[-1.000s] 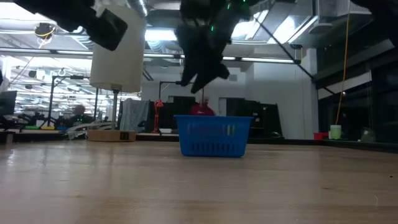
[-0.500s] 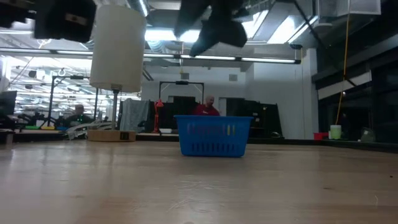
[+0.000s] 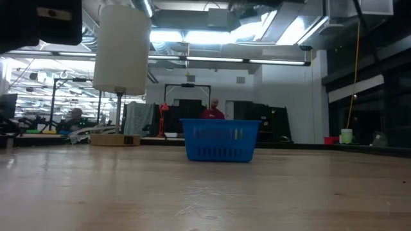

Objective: Pick and place Stapler, Stapler remover, tape
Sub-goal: Put the red stapler into the black bin

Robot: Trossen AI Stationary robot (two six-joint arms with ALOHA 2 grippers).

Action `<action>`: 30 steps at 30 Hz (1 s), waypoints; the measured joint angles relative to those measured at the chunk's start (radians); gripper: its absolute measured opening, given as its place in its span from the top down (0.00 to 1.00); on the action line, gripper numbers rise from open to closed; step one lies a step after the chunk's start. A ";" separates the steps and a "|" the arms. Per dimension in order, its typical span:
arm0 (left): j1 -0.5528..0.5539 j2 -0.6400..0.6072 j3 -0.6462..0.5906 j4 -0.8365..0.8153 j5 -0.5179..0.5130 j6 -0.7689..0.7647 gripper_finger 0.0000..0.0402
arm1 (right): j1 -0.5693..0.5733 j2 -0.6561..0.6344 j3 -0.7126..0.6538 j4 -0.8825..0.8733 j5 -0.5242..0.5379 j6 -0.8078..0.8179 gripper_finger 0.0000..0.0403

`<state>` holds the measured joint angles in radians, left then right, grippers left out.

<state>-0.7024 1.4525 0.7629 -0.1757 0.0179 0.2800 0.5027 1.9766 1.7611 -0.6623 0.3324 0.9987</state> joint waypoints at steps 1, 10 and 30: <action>-0.004 0.023 0.012 0.001 -0.002 0.016 0.45 | 0.010 0.000 0.000 0.003 0.010 0.014 0.47; -0.001 0.190 0.057 -0.001 -0.014 0.093 0.45 | 0.053 0.000 0.000 0.008 0.023 0.071 0.47; 0.026 0.234 0.065 -0.094 0.003 0.022 0.73 | 0.054 0.000 -0.001 0.008 0.023 0.068 0.47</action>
<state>-0.6766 1.6867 0.8280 -0.2692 0.0212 0.3020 0.5571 1.9766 1.7603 -0.6544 0.3557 1.0664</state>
